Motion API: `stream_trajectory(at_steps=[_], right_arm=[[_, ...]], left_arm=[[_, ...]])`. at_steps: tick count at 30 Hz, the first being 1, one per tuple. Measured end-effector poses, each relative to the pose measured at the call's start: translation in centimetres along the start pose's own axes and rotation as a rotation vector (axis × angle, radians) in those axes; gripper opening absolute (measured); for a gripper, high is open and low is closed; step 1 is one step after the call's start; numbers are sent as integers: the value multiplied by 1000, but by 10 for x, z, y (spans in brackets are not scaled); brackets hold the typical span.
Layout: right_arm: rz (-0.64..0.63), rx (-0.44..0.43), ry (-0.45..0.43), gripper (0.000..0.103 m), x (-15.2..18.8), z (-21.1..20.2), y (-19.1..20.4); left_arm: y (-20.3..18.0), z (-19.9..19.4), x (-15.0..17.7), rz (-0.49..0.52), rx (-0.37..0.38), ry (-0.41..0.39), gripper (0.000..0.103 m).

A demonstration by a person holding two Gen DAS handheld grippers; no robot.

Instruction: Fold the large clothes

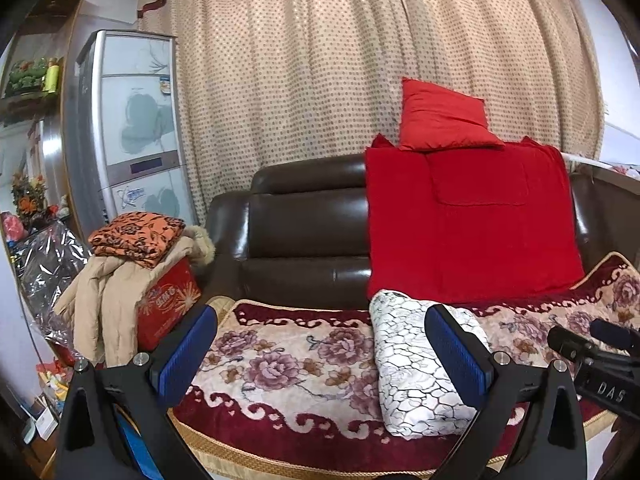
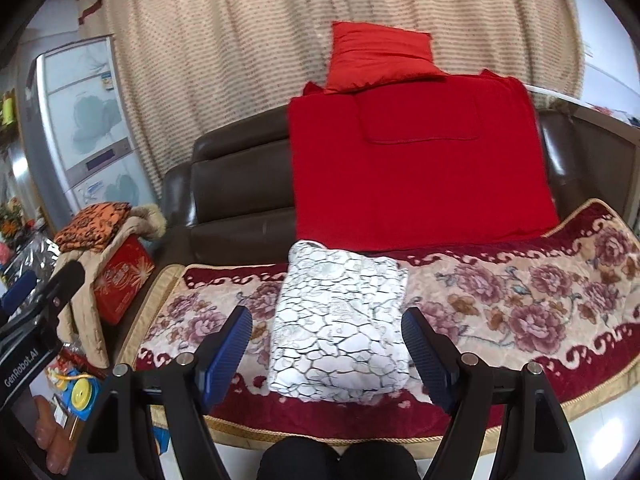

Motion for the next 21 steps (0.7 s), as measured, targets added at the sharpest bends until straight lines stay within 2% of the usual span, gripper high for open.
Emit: stream_trajectory(at_steps=[8, 21], right_arm=[[3, 44, -2, 80, -1, -5, -16], [14, 14, 47, 80, 0, 35, -39]], left_arm=[[-19, 6, 9, 18, 39, 28, 103], [-60, 52, 11, 25, 39, 84, 103]])
Point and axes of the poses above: each gripper's, at about its wrist camera, not at the fingertips, and z roughly the way its jaws point, y to its left, x to its underside, the point moved 5 cm from there along z, roughly the way its jaws point
